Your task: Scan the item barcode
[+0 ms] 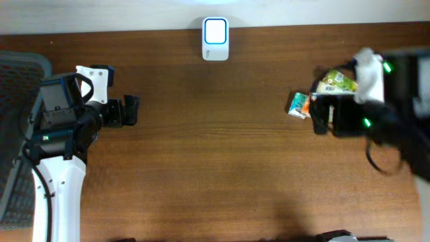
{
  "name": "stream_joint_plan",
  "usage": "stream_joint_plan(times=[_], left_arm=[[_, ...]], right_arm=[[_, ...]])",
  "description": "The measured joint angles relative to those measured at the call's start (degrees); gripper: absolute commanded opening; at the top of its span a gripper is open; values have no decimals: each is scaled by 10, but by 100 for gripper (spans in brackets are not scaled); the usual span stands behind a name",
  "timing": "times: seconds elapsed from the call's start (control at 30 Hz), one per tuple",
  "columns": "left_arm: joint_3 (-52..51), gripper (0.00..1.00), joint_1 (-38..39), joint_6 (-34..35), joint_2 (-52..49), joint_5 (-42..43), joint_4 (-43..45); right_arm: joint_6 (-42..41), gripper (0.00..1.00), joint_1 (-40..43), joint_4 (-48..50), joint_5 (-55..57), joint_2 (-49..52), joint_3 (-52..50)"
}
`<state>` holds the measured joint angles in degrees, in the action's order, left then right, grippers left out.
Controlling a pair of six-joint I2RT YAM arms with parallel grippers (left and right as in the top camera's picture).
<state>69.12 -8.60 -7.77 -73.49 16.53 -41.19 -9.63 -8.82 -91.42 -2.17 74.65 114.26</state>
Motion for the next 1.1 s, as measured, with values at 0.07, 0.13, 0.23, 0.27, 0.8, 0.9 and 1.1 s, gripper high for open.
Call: stream_joint_plan(times=[0.07, 0.13, 0.23, 0.27, 0.8, 0.9, 1.1], left_arm=[[0, 99, 0, 0, 0, 0, -1], [0, 99, 0, 0, 0, 0, 0], [0, 99, 0, 0, 0, 0, 0], [0, 99, 0, 0, 0, 0, 0], [1, 99, 0, 0, 1, 0, -2], [1, 99, 0, 0, 1, 0, -1], [1, 99, 0, 0, 1, 0, -1]], right_arm=[[-25, 99, -4, -30, 28, -44, 1], [-33, 99, -4, -31, 37, -59, 1], [-37, 99, -4, -38, 66, -61, 1], [-37, 98, -4, -36, 73, -61, 1], [10, 99, 57, 873, 39, -681, -1061], [37, 99, 44, 885, 25, -736, -1119], [45, 99, 43, 870, 10, -738, -1134]])
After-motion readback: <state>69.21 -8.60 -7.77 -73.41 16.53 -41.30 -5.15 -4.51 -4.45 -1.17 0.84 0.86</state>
